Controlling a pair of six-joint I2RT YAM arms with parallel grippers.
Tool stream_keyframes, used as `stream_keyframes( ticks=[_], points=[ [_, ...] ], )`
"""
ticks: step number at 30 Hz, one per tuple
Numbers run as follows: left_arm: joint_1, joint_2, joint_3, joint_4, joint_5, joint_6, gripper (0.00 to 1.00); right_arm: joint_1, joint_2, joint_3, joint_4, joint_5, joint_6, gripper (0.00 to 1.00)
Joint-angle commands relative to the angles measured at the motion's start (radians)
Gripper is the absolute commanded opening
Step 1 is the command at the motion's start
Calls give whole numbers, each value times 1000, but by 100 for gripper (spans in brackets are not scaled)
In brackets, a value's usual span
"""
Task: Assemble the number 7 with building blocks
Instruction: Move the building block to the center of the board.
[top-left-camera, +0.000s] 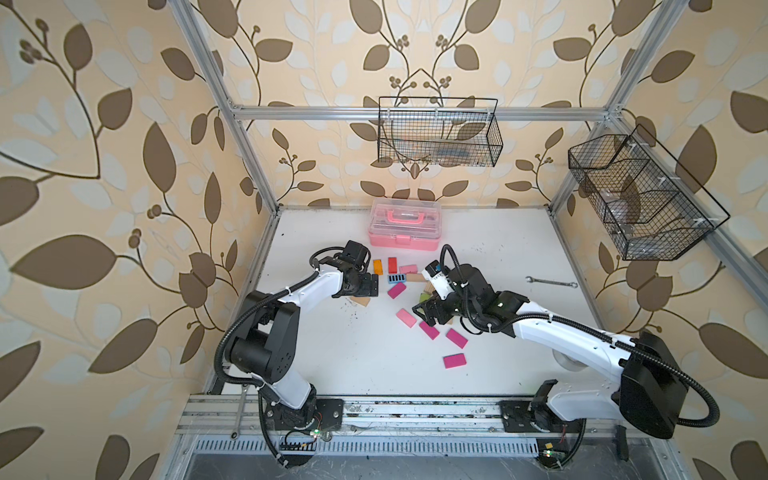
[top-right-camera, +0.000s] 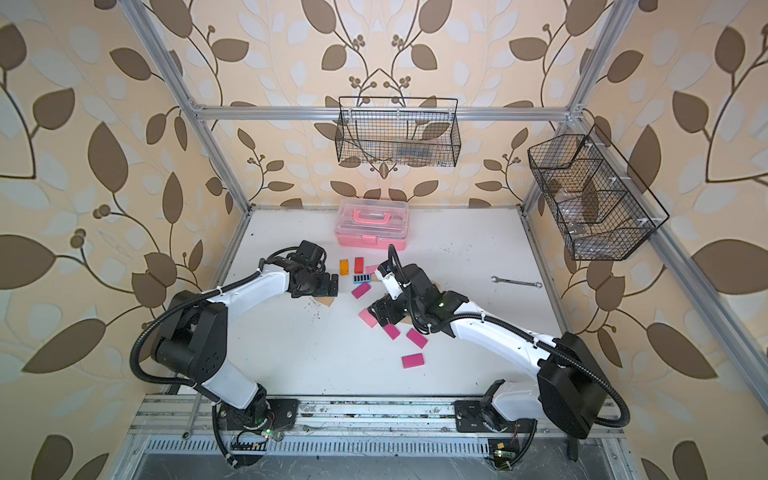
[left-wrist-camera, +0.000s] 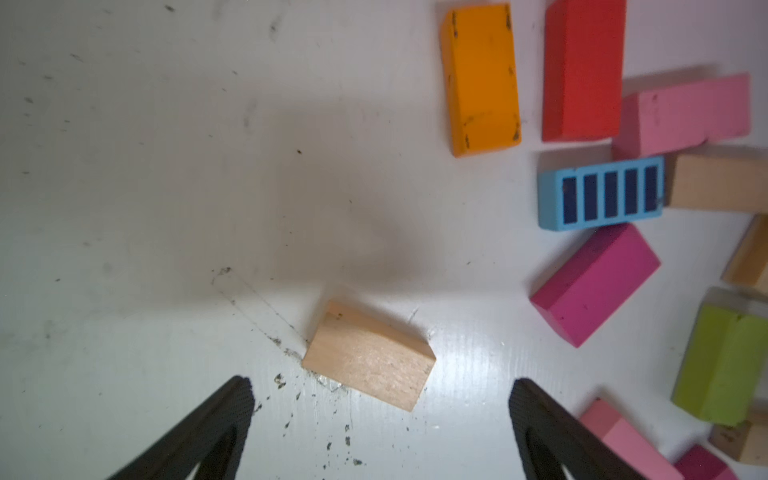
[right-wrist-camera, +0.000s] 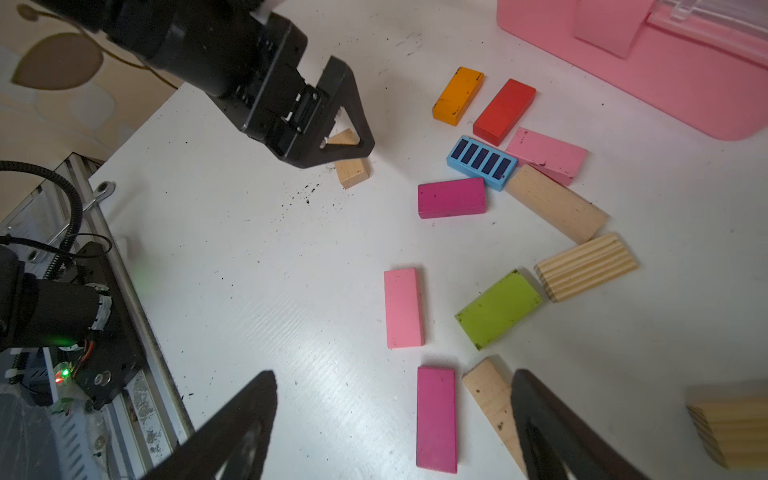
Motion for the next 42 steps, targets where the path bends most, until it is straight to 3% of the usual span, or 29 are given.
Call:
stream_keyframes(
  ticks=[1,10,21,29,35,42],
  points=[
    [6,85,63,-39,66,111,99,-29,-29,28,-64,-37,-46,89],
    [8,113,43,11,77,141,99,-54,-84,-20,-62,-20,-37,89],
    [-35,98,10,-25,99,87,90,-73,-66,-26,-52,-42,-45,90],
    [-62,105,47,-124,8,61,86,-82,-60,-38,-29,-56,-47,90],
    [-62,135,89,-182,-55,33,74,-92,-55,-40,-23,-73,-56,90],
    [-62,147,110,-157,-64,38,70,-94,-49,-49,-3,-91,-52,90]
  ],
)
